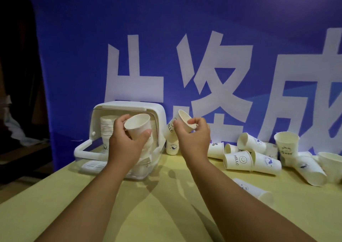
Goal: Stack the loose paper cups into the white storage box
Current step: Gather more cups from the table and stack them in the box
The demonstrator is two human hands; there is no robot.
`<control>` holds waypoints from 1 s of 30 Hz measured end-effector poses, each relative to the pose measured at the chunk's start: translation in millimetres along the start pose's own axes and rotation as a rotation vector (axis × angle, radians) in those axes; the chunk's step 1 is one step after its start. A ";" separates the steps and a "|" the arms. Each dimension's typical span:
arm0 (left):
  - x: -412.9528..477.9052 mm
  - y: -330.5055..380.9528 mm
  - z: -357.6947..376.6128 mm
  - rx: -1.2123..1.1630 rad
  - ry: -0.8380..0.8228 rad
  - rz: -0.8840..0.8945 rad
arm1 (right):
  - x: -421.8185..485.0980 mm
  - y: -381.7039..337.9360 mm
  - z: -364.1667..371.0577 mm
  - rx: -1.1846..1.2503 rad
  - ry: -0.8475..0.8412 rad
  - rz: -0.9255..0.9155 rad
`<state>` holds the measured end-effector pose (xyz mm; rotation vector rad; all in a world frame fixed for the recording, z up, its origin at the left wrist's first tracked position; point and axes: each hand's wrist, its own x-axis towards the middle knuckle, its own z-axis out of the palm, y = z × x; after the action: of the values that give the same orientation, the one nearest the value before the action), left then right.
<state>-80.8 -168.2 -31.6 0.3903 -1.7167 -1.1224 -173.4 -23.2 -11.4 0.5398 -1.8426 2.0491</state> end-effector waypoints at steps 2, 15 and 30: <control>4.1 -8.0 -1.3 0.027 -0.010 -0.026 | 3.4 -2.8 13.2 0.071 -0.001 0.017; 6.0 -19.1 -9.1 0.494 -0.330 -0.177 | 4.6 7.3 51.0 0.079 -0.161 -0.023; 7.5 -26.6 -5.2 0.330 -0.050 -0.093 | -12.2 39.2 60.8 -0.327 -0.496 -0.058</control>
<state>-85.9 -189.8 -48.9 0.6566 -1.9501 -0.9187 -178.3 -87.9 -45.9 1.0616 -2.3412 1.6197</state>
